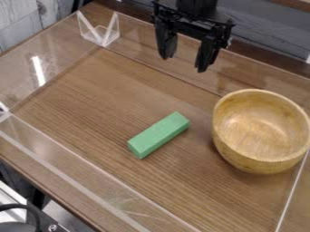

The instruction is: Put the green block in the brown bowl

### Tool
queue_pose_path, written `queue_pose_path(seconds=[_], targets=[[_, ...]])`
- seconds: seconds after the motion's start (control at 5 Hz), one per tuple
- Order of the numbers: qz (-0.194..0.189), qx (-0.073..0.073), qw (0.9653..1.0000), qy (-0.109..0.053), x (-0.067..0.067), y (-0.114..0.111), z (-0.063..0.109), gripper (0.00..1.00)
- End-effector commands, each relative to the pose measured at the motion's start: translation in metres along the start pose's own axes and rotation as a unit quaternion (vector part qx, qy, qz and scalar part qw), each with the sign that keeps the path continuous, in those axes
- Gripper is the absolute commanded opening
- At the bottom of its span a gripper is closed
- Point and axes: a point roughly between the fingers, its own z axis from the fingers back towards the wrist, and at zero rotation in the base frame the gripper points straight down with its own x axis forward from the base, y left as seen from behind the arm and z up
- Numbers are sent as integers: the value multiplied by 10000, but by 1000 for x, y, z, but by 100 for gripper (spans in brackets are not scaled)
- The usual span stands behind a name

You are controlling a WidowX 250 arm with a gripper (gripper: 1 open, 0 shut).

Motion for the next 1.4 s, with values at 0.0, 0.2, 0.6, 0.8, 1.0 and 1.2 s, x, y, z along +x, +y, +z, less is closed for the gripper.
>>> queue_pose_path(seconds=[0.0,0.2,0.6,0.8,1.0,1.2], targets=[[-230,2,9997,34,-14,4,-15,100],[-533,4,9986,64,-40,4,-39,100],[-800,-10,9961,-374,-59,5,-65,100],[-930,-19,9944,-509,-58,3,-73,100],[-1002,-39,9932,-594,-55,3,-79,100],[-1057,-58,9922,-653,-53,3,-84,100]])
